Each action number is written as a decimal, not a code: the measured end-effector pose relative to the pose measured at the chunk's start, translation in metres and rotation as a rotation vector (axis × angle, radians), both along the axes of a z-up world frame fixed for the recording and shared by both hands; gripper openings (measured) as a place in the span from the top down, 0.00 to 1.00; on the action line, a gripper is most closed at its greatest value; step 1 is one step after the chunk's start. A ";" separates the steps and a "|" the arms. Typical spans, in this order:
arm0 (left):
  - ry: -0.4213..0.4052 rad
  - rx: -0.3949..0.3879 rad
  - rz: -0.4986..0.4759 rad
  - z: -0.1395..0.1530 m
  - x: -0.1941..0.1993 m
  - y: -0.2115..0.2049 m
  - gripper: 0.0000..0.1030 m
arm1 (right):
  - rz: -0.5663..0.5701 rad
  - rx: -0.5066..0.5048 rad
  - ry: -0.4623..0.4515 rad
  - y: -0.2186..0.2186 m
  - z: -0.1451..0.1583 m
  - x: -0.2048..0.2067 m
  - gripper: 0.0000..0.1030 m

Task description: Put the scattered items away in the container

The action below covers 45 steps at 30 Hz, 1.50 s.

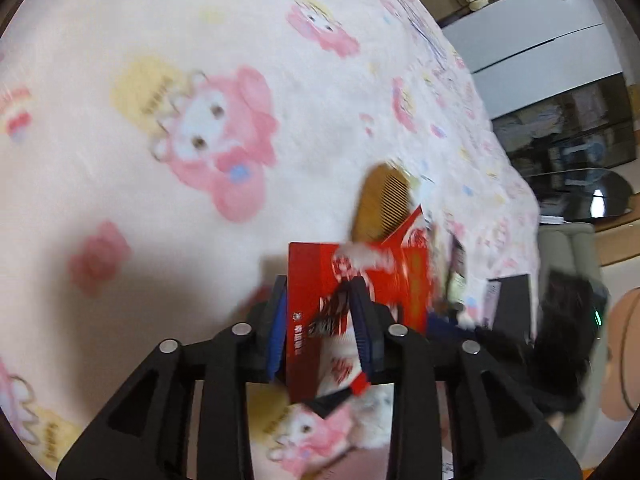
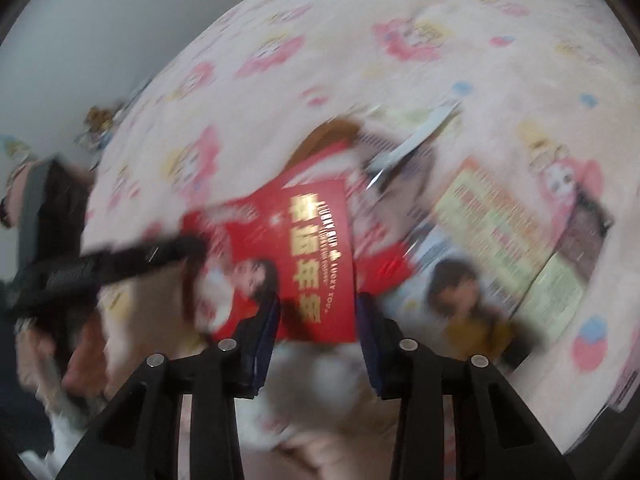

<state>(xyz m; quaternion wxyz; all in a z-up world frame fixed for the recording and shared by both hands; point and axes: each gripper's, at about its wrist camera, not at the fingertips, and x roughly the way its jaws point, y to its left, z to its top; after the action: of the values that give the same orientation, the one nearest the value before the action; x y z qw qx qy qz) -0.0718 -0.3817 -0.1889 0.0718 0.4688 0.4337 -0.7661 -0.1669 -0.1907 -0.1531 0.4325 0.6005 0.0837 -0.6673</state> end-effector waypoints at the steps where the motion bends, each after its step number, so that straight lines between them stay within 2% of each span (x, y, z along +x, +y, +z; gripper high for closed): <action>1: -0.001 0.009 0.007 -0.002 0.002 -0.001 0.62 | 0.011 0.012 0.016 0.000 0.002 0.007 0.67; 2: 0.000 0.023 0.016 -0.005 0.006 -0.002 0.56 | 0.014 0.021 0.040 -0.001 0.004 0.011 0.67; 6: -0.013 0.065 0.044 -0.021 0.021 -0.006 0.55 | -0.049 0.016 0.137 -0.003 0.010 0.006 0.67; 9: 0.016 0.082 0.054 -0.023 0.026 -0.009 0.55 | -0.095 -0.014 0.084 -0.007 0.003 -0.007 0.67; 11: 0.036 0.059 0.038 -0.017 0.026 -0.005 0.62 | -0.094 -0.012 0.032 -0.016 -0.007 -0.011 0.67; 13: 0.040 0.017 0.028 -0.009 0.024 0.000 0.62 | -0.084 -0.030 -0.011 -0.023 -0.012 -0.007 0.67; 15: 0.036 -0.006 0.023 -0.004 0.023 0.002 0.62 | -0.083 -0.038 0.001 -0.021 -0.010 0.000 0.68; 19: 0.051 0.063 0.045 -0.003 0.035 0.000 0.62 | -0.076 -0.056 -0.025 -0.012 0.002 0.009 0.69; 24: 0.027 0.102 0.062 -0.014 0.046 0.009 0.62 | -0.143 -0.050 0.123 -0.008 0.025 -0.009 0.69; 26: 0.026 0.123 0.062 -0.019 0.048 0.013 0.62 | -0.156 -0.074 0.129 -0.015 0.027 -0.025 0.69; 31: 0.041 0.156 0.063 -0.028 0.052 0.022 0.62 | -0.106 -0.030 0.118 -0.035 0.009 -0.046 0.69; 35: 0.078 0.178 0.087 -0.030 0.056 0.017 0.62 | -0.059 -0.041 0.068 -0.036 0.001 -0.035 0.68; 39: 0.099 0.183 0.113 -0.027 0.056 0.012 0.61 | 0.014 -0.091 -0.062 -0.030 0.000 -0.006 0.69; 42: 0.105 0.168 0.113 -0.023 0.055 0.011 0.61 | 0.090 -0.066 -0.060 -0.030 0.003 0.024 0.69; 45: 0.100 0.163 0.117 -0.024 0.058 0.007 0.61 | 0.089 -0.063 -0.003 -0.030 0.012 0.031 0.69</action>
<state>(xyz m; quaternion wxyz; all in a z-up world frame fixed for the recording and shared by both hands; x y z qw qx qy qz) -0.0134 -0.3751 -0.2125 0.0561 0.4082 0.5242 -0.7453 -0.1357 -0.2212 -0.1413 0.4806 0.5832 0.0884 -0.6489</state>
